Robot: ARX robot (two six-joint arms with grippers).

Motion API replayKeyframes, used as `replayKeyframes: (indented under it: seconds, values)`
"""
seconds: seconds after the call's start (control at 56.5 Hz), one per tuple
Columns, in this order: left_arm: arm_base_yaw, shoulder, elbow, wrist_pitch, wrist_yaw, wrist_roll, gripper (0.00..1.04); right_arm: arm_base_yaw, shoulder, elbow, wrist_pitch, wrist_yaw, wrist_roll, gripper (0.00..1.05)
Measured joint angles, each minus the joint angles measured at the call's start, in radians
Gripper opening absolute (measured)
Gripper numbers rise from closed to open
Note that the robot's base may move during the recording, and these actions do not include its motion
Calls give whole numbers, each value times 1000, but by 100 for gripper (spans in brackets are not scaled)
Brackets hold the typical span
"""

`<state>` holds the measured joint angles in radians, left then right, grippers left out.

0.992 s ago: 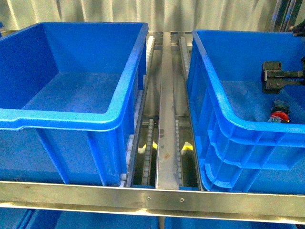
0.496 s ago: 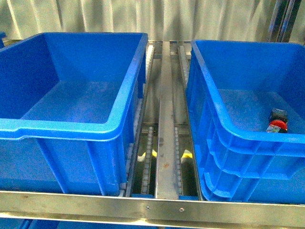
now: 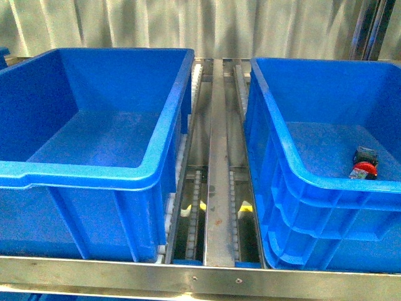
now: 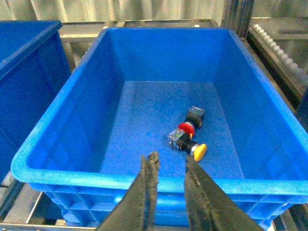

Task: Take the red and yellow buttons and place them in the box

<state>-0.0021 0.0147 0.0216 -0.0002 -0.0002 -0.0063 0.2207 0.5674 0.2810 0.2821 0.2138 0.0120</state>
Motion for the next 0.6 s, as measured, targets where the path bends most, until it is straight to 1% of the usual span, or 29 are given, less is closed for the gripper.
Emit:
replayKeyframes:
  seconds: [0.035,0.089,0.319,0.354,0.39,0.46,0.602]
  values:
    - [0,0,0,0,0,0,97,-14,-17,-19,3,-13,-2,10]
    - [0,0,0,0,0,0,97,-29,-31,-40,4,-26,-4,3]
    - [0,0,0,0,0,0,97,-120,-140,-142,3,-115,-7,4]
    - [0,0,0,0,0,-1,97,-159,-156,-153,-5,-179,-7,4]
    - [0,0,0,0,0,0,97,-198,-177,-166,-10,-208,-7,4]
    - [0,0,0,0,0,0,97,-217,-208,-187,-21,-208,-7,4]
    - [0,0,0,0,0,0,97,-217,-267,-216,-50,-211,-7,4]
